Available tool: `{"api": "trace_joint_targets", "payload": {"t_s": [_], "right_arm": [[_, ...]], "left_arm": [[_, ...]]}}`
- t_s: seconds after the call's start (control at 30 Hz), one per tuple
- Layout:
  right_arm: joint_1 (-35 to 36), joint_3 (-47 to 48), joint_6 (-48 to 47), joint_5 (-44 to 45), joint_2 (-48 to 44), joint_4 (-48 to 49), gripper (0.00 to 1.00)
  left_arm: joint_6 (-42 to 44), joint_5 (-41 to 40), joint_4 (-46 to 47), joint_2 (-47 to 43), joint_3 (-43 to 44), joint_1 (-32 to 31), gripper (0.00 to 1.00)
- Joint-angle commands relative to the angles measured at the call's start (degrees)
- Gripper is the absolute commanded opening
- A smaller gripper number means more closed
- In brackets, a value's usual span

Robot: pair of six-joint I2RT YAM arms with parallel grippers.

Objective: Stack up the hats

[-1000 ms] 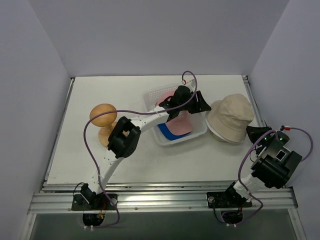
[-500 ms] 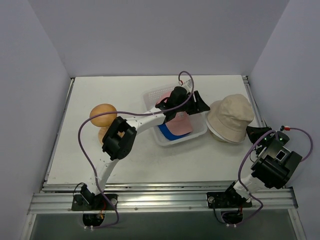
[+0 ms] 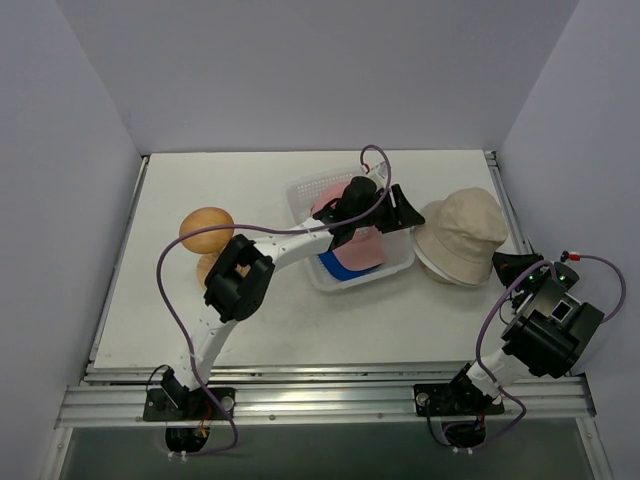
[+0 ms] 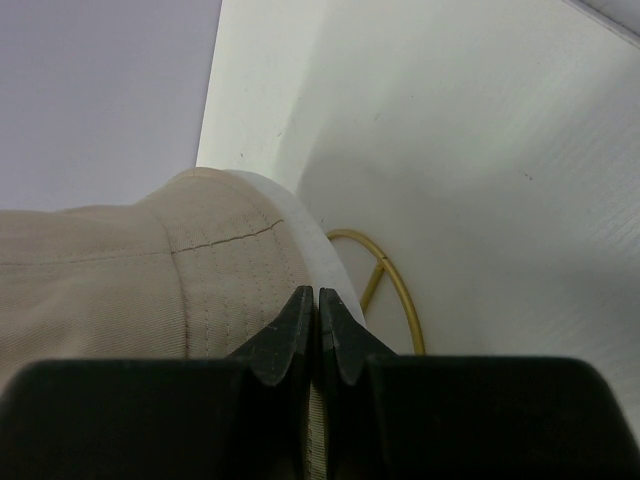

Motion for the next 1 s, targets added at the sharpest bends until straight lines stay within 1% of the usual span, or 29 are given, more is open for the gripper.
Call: {"api": "trace_joint_targets", "payload": {"t_s": [0.0, 0.27, 0.4, 0.43, 0.5, 0.53, 0.57, 0.7, 0.83, 0.97], "right_arm": [[0.1, 0.5, -2.3, 2.2, -1.0, -3.7, 0.00], [0.1, 0.3, -2.3, 2.1, -1.4, -3.8, 0.00], [0.0, 0.2, -2.3, 2.1, -1.6, -3.9, 0.00], [-0.1, 0.1, -2.4, 2.1, -1.6, -3.9, 0.00], [-0.1, 0.1, -2.5, 2.2, -1.5, -4.1, 0.00], [-0.1, 0.0, -2.5, 2.2, -1.3, -4.1, 0.00], [-0.1, 0.1, -2.6, 2.2, -0.9, -4.2, 0.00], [-0.1, 0.3, -2.5, 2.5, 1.3, -4.5, 0.00], [-0.1, 0.1, -2.5, 2.8, 2.8, -3.9, 0.00], [0.0, 0.6, -4.4, 5.3, 1.5, -7.6, 0.00]], "left_arm": [[-0.5, 0.2, 3.0, -2.6, 0.4, -0.8, 0.60], [-1.6, 0.0, 5.0, -2.8, -1.8, -1.4, 0.56], [-2.9, 0.1, 6.9, -2.5, -3.0, -1.4, 0.44], [-3.3, 0.0, 7.5, -2.6, -3.3, -1.4, 0.35], [-3.2, -0.5, 7.2, -2.6, -3.3, -1.4, 0.21], [-2.7, -0.9, 6.2, -2.8, -3.4, -1.4, 0.04], [-2.4, -1.3, 5.5, -3.0, -3.3, -1.4, 0.02], [-0.3, -4.1, 0.6, -3.6, -2.9, -1.5, 0.02], [1.0, -5.3, -1.7, -3.4, -2.3, -1.4, 0.02], [1.8, -5.6, -3.7, -2.6, -0.8, -1.4, 0.02]]}}
